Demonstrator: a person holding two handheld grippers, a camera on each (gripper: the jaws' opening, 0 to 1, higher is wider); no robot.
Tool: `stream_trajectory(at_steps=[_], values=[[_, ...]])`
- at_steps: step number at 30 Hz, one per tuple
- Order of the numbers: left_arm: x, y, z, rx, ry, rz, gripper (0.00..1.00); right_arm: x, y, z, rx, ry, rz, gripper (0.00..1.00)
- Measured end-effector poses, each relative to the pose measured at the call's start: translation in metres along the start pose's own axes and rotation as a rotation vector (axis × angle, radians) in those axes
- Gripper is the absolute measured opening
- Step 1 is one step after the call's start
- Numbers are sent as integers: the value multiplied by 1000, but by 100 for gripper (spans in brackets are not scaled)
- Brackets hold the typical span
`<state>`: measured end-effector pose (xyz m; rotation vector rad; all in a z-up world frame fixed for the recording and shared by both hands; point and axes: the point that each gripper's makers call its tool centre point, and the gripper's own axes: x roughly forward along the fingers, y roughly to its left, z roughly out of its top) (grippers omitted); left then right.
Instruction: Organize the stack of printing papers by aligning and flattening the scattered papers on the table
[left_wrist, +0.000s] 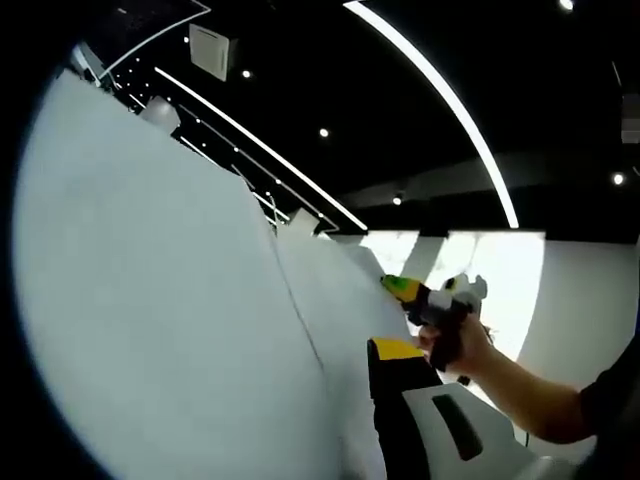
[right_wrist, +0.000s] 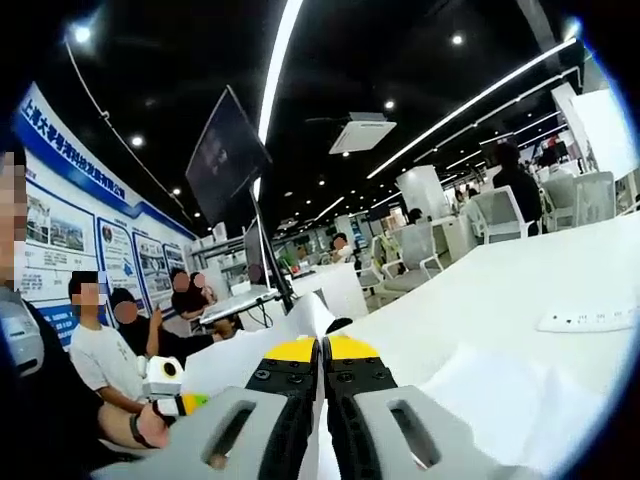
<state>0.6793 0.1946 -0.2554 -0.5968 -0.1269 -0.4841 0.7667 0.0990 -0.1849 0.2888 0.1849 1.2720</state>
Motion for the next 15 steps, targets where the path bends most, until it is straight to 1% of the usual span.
stream_trajectory(at_steps=[7, 15], values=[[0, -1, 1, 2, 1, 0, 24, 5, 5, -1, -1, 0, 14, 0], [1, -2, -1, 9, 12, -2, 24, 17, 11, -7, 0, 2, 29, 0]])
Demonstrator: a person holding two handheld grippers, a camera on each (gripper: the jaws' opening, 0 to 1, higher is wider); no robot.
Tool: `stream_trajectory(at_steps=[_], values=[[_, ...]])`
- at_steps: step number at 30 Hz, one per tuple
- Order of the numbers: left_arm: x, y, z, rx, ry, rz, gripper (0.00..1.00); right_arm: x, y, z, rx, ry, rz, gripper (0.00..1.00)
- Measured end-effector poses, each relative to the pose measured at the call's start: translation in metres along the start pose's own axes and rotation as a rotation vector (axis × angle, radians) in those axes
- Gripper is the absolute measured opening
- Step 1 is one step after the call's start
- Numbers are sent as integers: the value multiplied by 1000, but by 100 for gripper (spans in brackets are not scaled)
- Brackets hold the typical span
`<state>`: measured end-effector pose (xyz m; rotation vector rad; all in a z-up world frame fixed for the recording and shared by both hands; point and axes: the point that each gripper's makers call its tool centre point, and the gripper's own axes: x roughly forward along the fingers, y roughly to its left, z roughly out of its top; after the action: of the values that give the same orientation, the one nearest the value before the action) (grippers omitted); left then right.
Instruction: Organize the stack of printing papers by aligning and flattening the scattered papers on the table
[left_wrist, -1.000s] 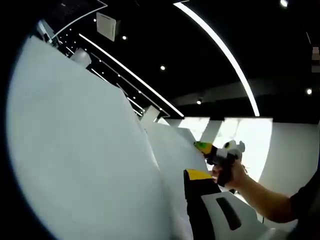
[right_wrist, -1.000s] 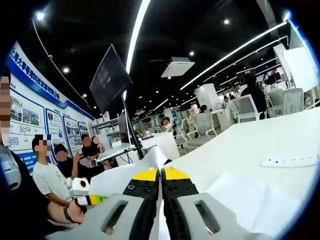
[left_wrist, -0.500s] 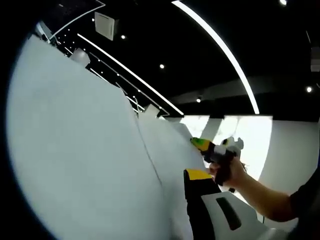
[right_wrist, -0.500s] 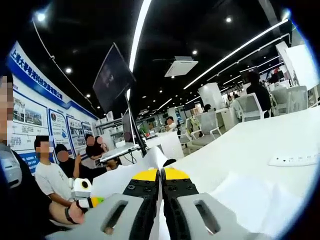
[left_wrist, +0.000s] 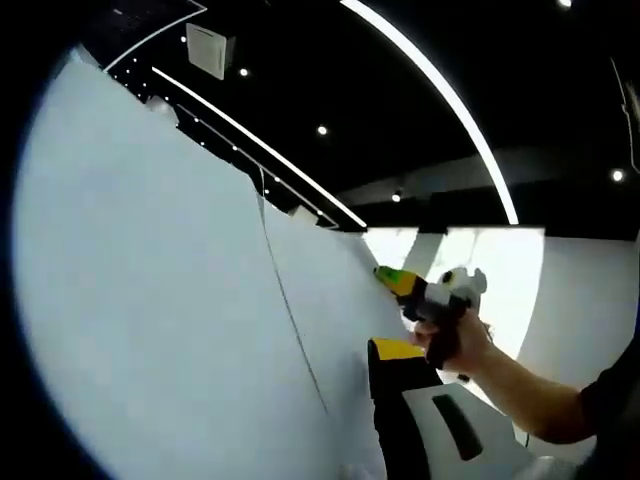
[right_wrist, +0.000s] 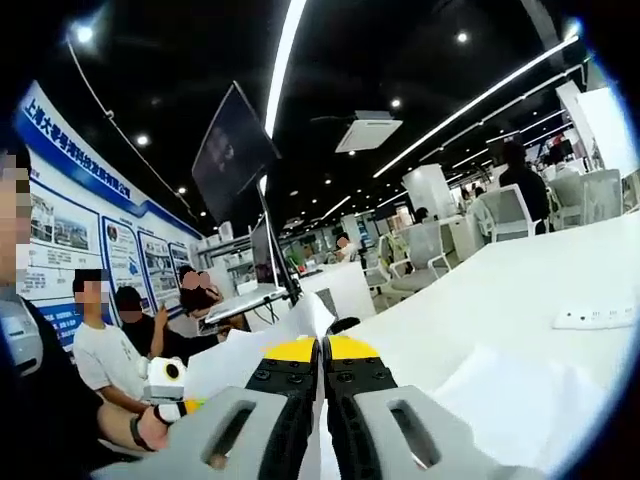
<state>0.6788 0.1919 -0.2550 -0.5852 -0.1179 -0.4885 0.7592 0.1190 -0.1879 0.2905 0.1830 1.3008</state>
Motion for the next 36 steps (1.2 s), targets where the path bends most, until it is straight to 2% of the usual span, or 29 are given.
stream_trajectory(at_steps=[33, 36], values=[[-1, -10, -5, 15, 8, -17, 25, 20, 16, -9, -18, 34, 44, 0], [0, -11, -5, -2, 10, -23, 25, 22, 18, -10, -23, 35, 49, 0]])
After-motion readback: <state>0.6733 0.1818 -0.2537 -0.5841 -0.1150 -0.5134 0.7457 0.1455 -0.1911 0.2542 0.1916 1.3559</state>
